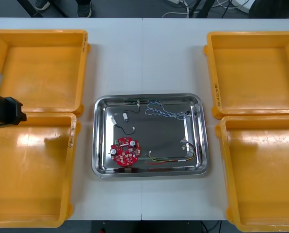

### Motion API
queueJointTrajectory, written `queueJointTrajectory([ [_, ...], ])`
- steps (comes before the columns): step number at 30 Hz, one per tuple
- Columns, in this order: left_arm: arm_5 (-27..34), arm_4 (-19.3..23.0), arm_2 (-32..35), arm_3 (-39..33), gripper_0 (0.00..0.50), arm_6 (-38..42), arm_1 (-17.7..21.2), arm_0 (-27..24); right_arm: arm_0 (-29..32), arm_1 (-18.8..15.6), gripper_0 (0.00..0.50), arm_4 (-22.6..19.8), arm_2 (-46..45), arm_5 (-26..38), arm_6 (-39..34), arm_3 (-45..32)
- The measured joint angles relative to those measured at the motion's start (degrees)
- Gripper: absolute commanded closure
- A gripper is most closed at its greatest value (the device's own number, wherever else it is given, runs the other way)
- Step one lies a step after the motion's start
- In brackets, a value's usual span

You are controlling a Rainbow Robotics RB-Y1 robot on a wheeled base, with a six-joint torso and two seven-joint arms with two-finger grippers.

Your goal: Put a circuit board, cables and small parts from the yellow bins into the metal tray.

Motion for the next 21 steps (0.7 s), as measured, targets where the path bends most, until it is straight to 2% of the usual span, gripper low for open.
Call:
queueJointTrajectory([
  [10,0.0,1.8,2.2,-2.7,0.0,0.0,0.0,3.2,0.0,0.0,0.0,0.0,0.0,0.0,0.0,0.0],
  [21,0.0,2.6,2.5,-3.2,0.0,0.0,0.8,4.5,0.0,0.0,0.0,0.0,0.0,0.0,0.0,0.0],
])
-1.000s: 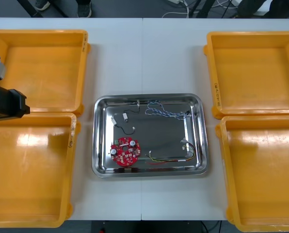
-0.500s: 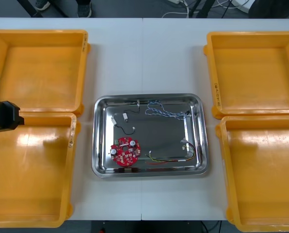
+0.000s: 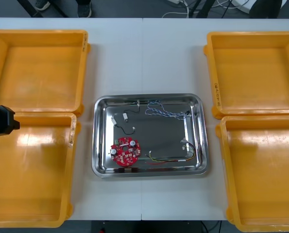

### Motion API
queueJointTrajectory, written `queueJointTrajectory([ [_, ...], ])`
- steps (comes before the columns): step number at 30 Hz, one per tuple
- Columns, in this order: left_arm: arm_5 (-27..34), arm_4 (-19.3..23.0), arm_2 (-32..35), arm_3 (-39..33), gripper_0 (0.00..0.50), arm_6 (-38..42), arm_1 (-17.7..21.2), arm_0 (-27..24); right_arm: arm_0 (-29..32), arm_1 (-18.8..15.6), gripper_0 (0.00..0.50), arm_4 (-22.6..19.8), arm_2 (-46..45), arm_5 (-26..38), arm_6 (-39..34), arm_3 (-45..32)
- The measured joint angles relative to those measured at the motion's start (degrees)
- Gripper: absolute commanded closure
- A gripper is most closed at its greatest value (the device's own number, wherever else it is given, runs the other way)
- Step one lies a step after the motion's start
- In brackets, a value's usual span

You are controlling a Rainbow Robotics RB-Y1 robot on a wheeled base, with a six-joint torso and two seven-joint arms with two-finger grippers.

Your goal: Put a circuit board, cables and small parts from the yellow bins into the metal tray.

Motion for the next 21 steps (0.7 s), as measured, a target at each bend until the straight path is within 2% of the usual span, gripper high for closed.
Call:
queueJointTrajectory([
  [21,0.0,0.0,0.0,0.0,0.0,0.0,0.2,0.4,0.0,0.0,0.0,0.0,0.0,0.0,0.0,0.0],
])
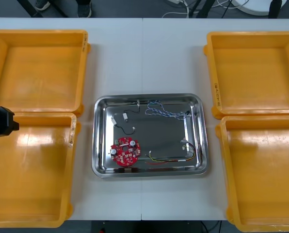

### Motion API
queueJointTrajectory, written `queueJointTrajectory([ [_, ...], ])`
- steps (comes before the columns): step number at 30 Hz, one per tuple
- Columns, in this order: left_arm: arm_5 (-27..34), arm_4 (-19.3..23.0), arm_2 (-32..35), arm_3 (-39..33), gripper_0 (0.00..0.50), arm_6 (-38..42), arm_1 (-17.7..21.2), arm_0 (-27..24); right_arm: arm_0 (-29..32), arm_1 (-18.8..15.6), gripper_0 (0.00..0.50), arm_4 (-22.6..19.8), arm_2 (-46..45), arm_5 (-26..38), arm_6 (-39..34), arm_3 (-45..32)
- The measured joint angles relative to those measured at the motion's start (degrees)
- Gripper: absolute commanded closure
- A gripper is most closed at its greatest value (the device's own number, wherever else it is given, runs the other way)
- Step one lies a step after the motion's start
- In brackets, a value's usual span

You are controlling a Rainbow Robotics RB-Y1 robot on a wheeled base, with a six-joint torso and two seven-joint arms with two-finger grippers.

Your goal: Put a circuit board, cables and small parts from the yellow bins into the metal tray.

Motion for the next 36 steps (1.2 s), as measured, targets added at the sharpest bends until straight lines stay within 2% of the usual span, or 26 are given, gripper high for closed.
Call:
queueJointTrajectory([
  [36,0.0,0.0,0.0,0.0,0.0,0.0,0.0,0.3,0.0,0.0,0.0,0.0,0.0,0.0,0.0,0.0],
])
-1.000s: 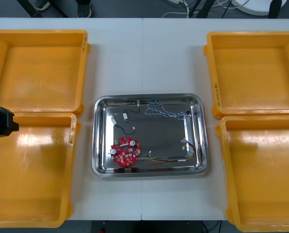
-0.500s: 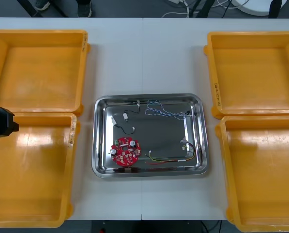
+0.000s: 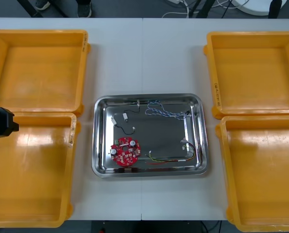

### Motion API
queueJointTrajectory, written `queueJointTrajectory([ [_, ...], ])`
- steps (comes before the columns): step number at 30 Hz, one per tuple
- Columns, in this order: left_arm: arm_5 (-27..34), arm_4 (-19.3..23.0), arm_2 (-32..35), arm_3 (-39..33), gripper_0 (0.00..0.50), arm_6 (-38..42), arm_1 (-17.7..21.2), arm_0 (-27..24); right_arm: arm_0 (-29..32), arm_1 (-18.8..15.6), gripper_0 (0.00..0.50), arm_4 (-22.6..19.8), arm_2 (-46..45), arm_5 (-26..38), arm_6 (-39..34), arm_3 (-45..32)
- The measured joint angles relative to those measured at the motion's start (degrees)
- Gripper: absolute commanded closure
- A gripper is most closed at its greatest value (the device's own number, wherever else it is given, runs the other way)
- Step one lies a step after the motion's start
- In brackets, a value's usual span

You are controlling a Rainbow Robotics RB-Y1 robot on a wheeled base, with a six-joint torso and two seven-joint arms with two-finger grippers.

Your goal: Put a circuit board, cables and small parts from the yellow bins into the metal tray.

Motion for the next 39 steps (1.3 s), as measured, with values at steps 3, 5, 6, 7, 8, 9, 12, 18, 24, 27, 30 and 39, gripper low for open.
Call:
queueJointTrajectory([
  [3,0.0,0.0,0.0,0.0,0.0,0.0,0.0,0.0,0.0,0.0,0.0,0.0,0.0,0.0,0.0,0.0],
  [5,0.0,0.0,0.0,0.0,0.0,0.0,0.0,0.0,0.0,0.0,0.0,0.0,0.0,0.0,0.0,0.0],
  [6,0.0,0.0,0.0,0.0,0.0,0.0,0.0,0.0,0.0,0.0,0.0,0.0,0.0,0.0,0.0,0.0],
  [7,0.0,0.0,0.0,0.0,0.0,0.0,0.0,0.0,0.0,0.0,0.0,0.0,0.0,0.0,0.0,0.0],
  [8,0.0,0.0,0.0,0.0,0.0,0.0,0.0,0.0,0.0,0.0,0.0,0.0,0.0,0.0,0.0,0.0],
  [9,0.0,0.0,0.0,0.0,0.0,0.0,0.0,0.0,0.0,0.0,0.0,0.0,0.0,0.0,0.0,0.0],
  [12,0.0,0.0,0.0,0.0,0.0,0.0,0.0,0.0,0.0,0.0,0.0,0.0,0.0,0.0,0.0,0.0],
  [18,0.0,0.0,0.0,0.0,0.0,0.0,0.0,0.0,0.0,0.0,0.0,0.0,0.0,0.0,0.0,0.0],
  [24,0.0,0.0,0.0,0.0,0.0,0.0,0.0,0.0,0.0,0.0,0.0,0.0,0.0,0.0,0.0,0.0],
  [27,0.0,0.0,0.0,0.0,0.0,0.0,0.0,0.0,0.0,0.0,0.0,0.0,0.0,0.0,0.0,0.0],
  [30,0.0,0.0,0.0,0.0,0.0,0.0,0.0,0.0,0.0,0.0,0.0,0.0,0.0,0.0,0.0,0.0],
  [39,0.0,0.0,0.0,0.0,0.0,0.0,0.0,0.0,0.0,0.0,0.0,0.0,0.0,0.0,0.0,0.0],
])
